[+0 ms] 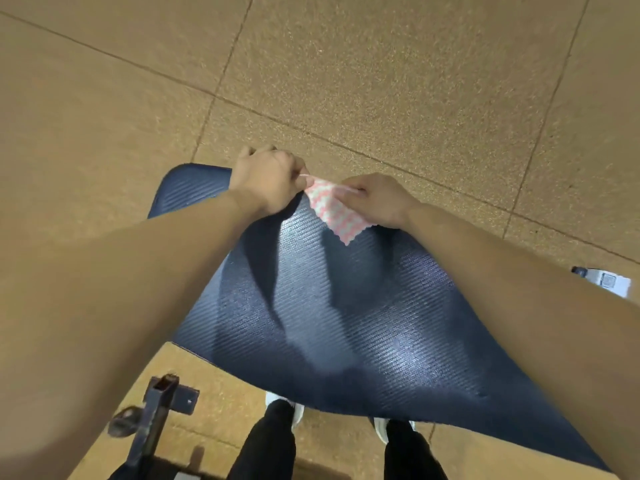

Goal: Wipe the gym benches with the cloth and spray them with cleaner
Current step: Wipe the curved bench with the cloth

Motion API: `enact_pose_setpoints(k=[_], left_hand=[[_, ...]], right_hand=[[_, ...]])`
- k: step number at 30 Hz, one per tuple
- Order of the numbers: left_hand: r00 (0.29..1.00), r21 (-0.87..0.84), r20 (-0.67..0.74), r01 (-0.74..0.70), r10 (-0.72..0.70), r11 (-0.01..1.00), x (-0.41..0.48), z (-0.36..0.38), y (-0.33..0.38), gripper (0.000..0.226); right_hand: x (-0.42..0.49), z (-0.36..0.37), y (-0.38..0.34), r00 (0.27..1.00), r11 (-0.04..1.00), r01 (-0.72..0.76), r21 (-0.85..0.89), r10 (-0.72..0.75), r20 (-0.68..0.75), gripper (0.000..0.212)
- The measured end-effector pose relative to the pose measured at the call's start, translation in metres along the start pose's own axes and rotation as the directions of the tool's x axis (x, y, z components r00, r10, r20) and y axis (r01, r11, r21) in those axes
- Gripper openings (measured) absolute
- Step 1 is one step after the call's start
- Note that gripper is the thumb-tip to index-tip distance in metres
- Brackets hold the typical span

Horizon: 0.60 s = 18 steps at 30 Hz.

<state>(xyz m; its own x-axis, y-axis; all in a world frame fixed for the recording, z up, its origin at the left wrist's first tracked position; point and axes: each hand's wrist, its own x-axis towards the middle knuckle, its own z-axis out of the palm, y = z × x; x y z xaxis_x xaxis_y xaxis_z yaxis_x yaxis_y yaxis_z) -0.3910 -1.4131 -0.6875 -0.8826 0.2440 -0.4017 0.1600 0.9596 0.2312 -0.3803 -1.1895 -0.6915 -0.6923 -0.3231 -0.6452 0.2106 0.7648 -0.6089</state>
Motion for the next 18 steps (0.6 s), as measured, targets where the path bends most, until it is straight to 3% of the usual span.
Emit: enact_pose_setpoints(k=[6,10,14,18], left_hand=[[0.996,-0.017,-0.058,0.069,-0.070,0.997,-0.022,-0.013,-0.071,0.033],[0.988,-0.053,-0.090,0.121,-0.125,0.991,-0.039,-0.022,-0.111,0.027],[0.966,-0.109,-0.114,0.220,-0.233,0.969,-0.055,-0.028,-0.140,0.025],[0.915,-0.179,-0.049,0.386,-0.400,0.905,-0.081,-0.026,-0.171,0.031]], right_hand=[[0.039,0.030,-0.065,0.999,0.988,0.030,-0.152,-0.024,0.043,0.041],[0.059,0.053,-0.102,0.996,0.980,0.071,-0.188,-0.059,0.066,0.040],[0.076,0.072,-0.135,0.994,0.975,0.092,-0.203,-0.078,0.074,0.039],[0.089,0.096,-0.173,0.987,0.961,0.144,-0.237,-0.121,0.109,0.039]])
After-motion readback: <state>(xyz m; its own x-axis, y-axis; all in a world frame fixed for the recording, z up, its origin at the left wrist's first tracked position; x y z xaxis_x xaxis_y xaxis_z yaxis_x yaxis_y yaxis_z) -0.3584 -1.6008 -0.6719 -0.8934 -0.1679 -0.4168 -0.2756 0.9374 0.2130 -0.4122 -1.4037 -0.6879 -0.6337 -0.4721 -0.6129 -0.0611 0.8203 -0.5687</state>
